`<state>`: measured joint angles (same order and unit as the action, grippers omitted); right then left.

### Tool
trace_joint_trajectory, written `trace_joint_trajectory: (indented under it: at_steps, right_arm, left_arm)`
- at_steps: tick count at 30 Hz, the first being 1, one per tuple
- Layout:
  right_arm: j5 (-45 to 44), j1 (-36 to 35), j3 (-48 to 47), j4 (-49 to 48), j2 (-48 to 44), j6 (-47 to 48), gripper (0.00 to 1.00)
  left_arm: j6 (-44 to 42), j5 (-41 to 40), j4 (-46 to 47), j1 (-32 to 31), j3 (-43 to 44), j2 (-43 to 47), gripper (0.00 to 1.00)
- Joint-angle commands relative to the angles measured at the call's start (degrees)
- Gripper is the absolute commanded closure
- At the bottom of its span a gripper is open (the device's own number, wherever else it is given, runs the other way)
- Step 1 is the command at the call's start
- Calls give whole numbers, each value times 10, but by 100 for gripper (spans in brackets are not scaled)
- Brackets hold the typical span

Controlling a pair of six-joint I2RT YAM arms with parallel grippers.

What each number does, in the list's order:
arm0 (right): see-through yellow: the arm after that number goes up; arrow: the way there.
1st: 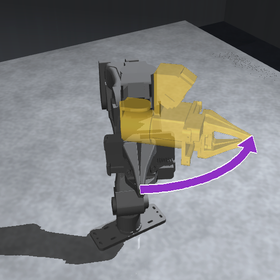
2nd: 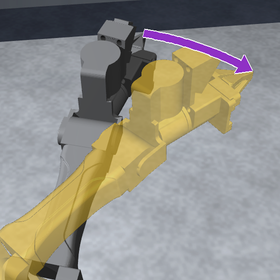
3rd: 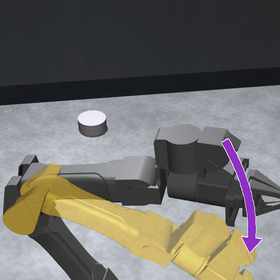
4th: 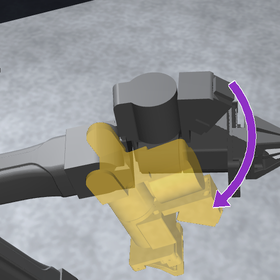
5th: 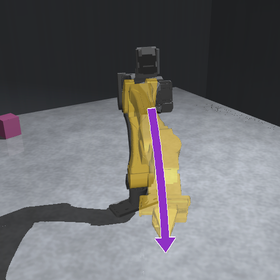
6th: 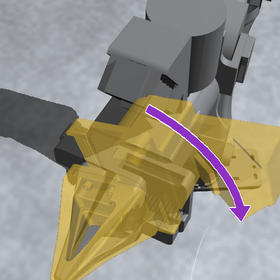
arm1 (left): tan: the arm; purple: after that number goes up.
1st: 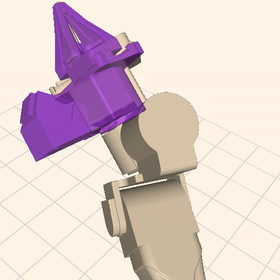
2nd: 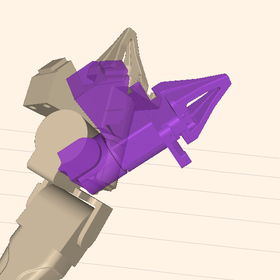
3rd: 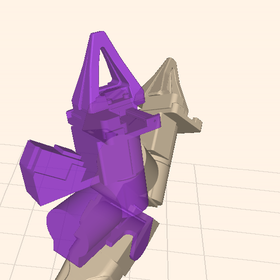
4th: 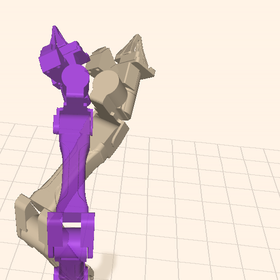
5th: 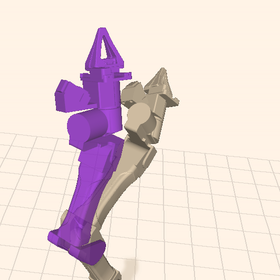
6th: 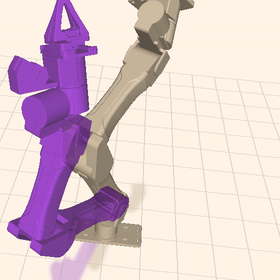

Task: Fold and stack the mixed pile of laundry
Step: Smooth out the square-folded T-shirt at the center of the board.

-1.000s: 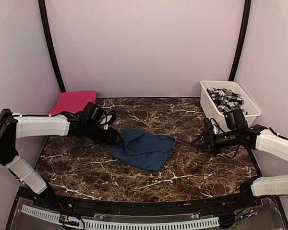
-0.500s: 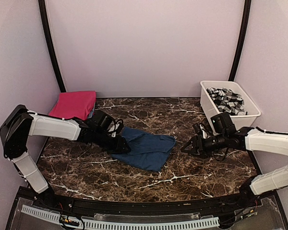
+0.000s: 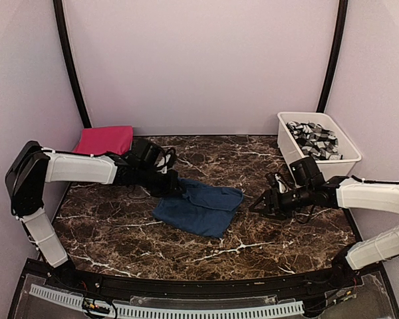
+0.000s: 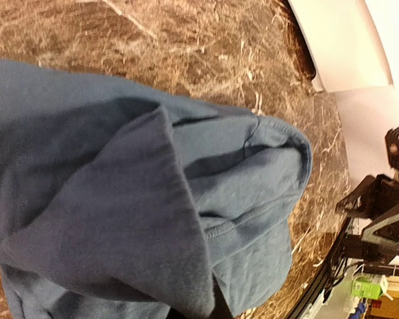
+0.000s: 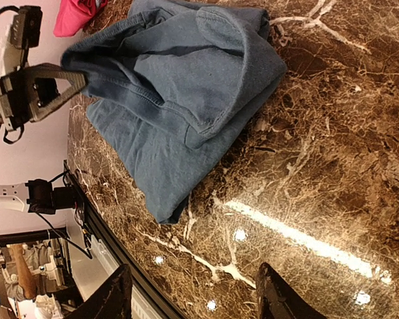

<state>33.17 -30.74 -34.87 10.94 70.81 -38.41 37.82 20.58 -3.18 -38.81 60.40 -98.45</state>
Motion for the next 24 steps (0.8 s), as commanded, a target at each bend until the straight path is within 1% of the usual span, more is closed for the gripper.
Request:
trace_joint_trajectory:
  at_steps: [1,10,13,15,16,17,18,19,21,23,24]
  right_arm:
    - [-3,-5,-4,-23,9,5,41]
    - [2,-9,2,-27,16,7,43]
    - [1,-13,4,-31,19,4,44]
    - [1,-18,6,-35,23,1,44]
    - [2,-22,6,-40,26,-2,44]
    - [2,-25,5,-43,29,-2,44]
    - [-2,-27,1,-42,32,2,44]
    - [-12,-27,-10,-34,37,11,45]
    - [-32,-27,-48,-21,53,31,47]
    - [-27,-27,-87,-30,88,44,50]
    - [-18,-27,-106,-34,111,50,52]
  left_arm:
    - [41,1,21,42,42,-32,100]
    - [114,66,133,126,96,-143,100]
    - [139,68,164,145,92,-167,95]
    - [150,69,186,159,88,-170,87]
    - [146,71,190,167,89,-170,78]
    - [142,77,190,169,90,-164,76]
    - [128,79,189,170,91,-160,70]
    - [118,80,185,171,90,-146,66]
    - [86,73,174,171,79,-116,52]
    - [62,59,170,171,56,-76,43]
    - [51,56,167,171,50,-65,41]
